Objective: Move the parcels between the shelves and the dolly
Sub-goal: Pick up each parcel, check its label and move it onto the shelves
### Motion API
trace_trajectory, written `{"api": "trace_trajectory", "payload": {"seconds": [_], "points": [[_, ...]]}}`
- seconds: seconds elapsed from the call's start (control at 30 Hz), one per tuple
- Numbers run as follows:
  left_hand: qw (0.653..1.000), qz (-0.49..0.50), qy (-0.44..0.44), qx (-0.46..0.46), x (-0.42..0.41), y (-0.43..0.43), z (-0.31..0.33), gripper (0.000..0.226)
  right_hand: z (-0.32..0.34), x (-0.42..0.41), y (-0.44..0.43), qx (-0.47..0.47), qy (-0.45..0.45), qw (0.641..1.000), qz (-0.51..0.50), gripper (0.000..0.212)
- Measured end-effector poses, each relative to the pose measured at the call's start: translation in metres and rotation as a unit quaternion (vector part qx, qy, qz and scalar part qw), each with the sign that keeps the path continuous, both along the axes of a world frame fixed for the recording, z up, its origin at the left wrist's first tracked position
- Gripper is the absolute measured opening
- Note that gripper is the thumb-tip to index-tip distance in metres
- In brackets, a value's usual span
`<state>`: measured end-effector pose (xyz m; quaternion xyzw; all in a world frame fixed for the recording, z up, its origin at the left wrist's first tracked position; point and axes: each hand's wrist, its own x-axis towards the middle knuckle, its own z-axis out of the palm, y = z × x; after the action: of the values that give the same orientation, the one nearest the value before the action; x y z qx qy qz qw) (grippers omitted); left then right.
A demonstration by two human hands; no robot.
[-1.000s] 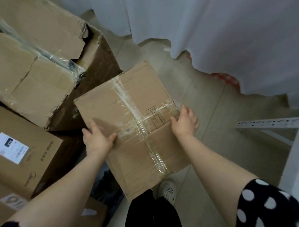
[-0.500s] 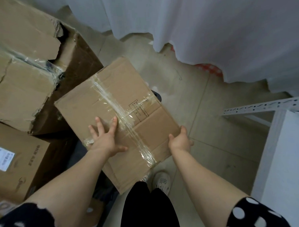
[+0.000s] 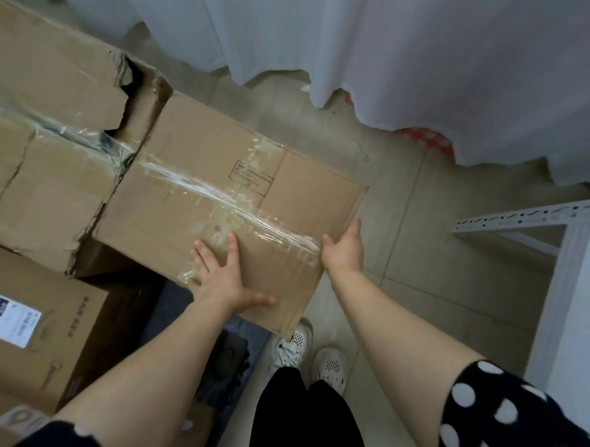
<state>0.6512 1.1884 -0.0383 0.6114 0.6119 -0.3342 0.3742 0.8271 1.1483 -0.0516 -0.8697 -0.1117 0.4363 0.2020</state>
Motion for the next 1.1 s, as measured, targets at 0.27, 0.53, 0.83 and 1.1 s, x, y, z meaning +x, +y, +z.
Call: {"api": "trace_trajectory", "payload": {"seconds": [0.27, 0.53, 0.83, 1.1], "points": [[0.999, -0.035, 0.017, 0.001, 0.008, 0.002, -0.001, 0.150, -0.001, -0.006, 0.000, -0.057, -0.002, 0.994, 0.097, 0.035], [0.999, -0.031, 0.019, 0.005, 0.010, 0.004, -0.006, 0.151, -0.007, 0.000, 0.000, -0.049, -0.003, 0.992, 0.112, 0.033], [0.999, -0.038, 0.022, 0.025, 0.007, 0.005, -0.008, 0.147, -0.008, 0.003, -0.001, -0.031, 0.039, 0.992, 0.118, 0.035], [0.993, -0.091, 0.027, 0.067, 0.005, -0.004, 0.045, 0.119, 0.046, 0.003, -0.029, -0.048, 0.021, 0.984, 0.173, 0.040]]}}
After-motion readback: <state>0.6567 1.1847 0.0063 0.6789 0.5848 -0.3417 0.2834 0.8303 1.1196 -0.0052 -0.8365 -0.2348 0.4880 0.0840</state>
